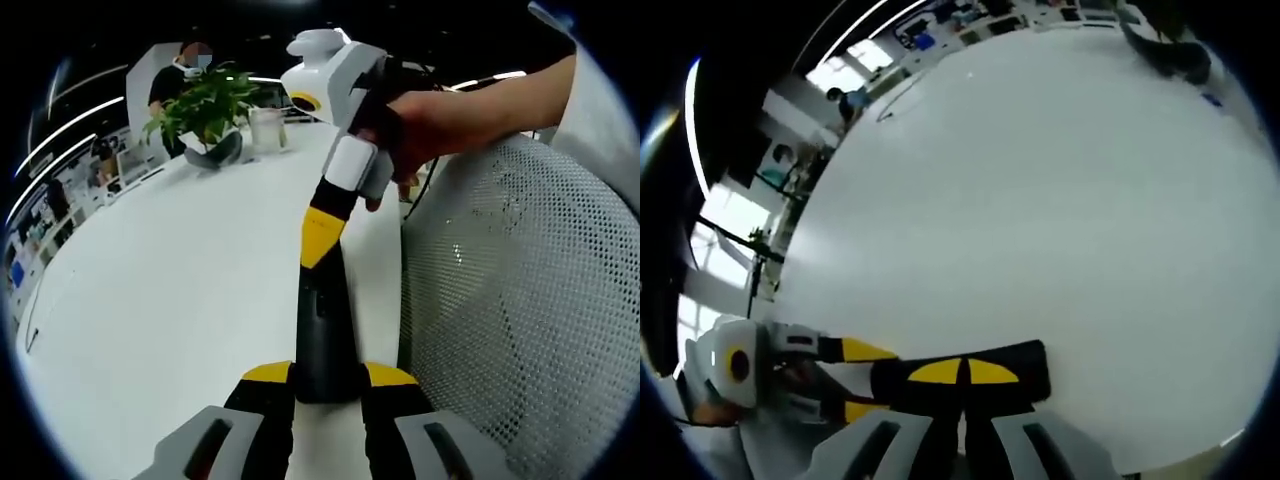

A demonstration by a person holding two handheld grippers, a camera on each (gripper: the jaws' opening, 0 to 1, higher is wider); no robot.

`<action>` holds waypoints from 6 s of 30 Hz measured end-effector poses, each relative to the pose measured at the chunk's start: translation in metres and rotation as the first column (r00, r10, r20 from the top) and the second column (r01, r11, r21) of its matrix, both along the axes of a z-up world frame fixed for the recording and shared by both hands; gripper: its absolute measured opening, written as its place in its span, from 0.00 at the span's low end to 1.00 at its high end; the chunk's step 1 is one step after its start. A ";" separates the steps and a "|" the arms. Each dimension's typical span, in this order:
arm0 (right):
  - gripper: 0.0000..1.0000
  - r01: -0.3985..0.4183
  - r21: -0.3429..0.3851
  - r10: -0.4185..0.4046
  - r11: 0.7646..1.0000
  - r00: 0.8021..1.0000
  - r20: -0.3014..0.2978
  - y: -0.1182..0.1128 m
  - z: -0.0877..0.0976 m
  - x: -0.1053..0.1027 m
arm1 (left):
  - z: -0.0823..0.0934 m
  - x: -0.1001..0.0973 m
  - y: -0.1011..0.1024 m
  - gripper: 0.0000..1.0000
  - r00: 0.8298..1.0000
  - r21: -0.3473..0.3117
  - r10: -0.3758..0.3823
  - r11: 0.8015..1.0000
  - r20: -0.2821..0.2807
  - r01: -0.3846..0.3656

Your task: Press the specified remote control buttons in sequence, fully releasing each button before pressing the next.

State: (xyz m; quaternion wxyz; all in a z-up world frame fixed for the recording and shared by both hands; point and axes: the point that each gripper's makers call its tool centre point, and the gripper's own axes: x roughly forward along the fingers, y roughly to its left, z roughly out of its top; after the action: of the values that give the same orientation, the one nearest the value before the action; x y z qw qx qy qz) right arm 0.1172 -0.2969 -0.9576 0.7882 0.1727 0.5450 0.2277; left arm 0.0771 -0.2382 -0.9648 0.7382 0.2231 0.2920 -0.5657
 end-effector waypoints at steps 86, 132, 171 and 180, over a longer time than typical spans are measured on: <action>0.00 -0.174 -0.249 0.204 0.953 0.974 0.098 0.000 0.000 -0.005 | 0.000 -0.001 0.002 0.24 1.000 0.002 0.004 1.000 -0.001 -0.004; 0.00 -0.336 -0.237 0.205 0.911 0.871 -0.447 0.000 -0.008 -0.004 | 0.000 0.000 0.001 0.24 1.000 0.006 0.001 1.000 -0.003 -0.001; 0.00 -0.264 -0.334 0.277 0.905 0.961 -0.009 0.000 -0.002 -0.007 | 0.000 0.000 -0.001 0.24 1.000 0.003 0.000 1.000 -0.004 0.000; 0.00 -0.221 -0.324 0.256 0.920 0.964 0.067 0.000 -0.001 -0.006 | 0.000 0.000 0.000 0.24 1.000 0.002 0.002 1.000 -0.004 -0.002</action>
State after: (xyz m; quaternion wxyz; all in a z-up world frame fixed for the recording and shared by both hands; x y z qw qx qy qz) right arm 0.1115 -0.2973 -0.9587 0.8002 -0.0349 0.5477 0.2417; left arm 0.0769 -0.2383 -0.9646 0.7378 0.2223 0.2944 -0.5653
